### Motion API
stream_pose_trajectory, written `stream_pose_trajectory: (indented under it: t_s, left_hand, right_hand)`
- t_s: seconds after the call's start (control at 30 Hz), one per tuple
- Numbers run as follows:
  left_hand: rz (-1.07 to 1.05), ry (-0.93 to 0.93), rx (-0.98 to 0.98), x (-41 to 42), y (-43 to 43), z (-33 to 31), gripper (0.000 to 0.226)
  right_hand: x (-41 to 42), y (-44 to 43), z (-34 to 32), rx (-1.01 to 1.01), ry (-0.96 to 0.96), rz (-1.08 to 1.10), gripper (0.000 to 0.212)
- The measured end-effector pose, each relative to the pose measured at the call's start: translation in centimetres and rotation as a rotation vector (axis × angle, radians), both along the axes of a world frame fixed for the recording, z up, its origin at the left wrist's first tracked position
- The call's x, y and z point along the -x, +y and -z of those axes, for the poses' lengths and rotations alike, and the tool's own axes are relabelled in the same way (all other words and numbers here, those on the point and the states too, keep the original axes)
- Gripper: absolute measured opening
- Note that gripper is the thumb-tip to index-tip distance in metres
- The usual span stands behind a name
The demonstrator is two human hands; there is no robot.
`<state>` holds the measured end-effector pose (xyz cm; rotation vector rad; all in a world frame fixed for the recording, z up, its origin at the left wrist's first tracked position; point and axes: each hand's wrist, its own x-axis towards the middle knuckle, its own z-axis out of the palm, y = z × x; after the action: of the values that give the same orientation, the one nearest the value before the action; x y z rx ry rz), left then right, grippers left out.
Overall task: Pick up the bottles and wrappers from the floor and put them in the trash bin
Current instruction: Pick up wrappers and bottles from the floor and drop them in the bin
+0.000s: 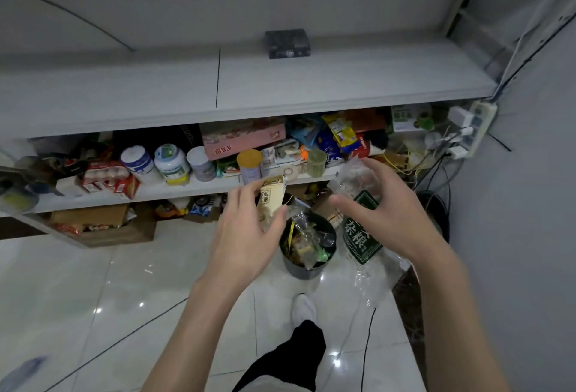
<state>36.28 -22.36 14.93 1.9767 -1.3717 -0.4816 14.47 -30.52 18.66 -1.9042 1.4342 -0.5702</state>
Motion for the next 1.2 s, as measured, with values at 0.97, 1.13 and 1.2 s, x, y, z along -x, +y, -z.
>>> stream_pose_trajectory:
  t_s: [0.97, 1.13, 1.2]
  left_hand:
    - [-0.292, 0.216, -0.317, 1.4, -20.3, 26.3, 0.054]
    - [-0.335, 0.209, -0.328, 2.7, -20.8, 35.9, 0.055]
    - [-0.339, 0.209, -0.352, 3.2, -21.1, 40.0, 0.055]
  right_hand:
    - [-2.7, -22.9, 25.8, -0.148, -0.056, 0.113, 0.080]
    - [-3.7, -23.6, 37.1, -0.228, -0.027, 0.019, 0.093]
    - [-4.3, -23.7, 41.7, -0.237, -0.017, -0.026, 0.089]
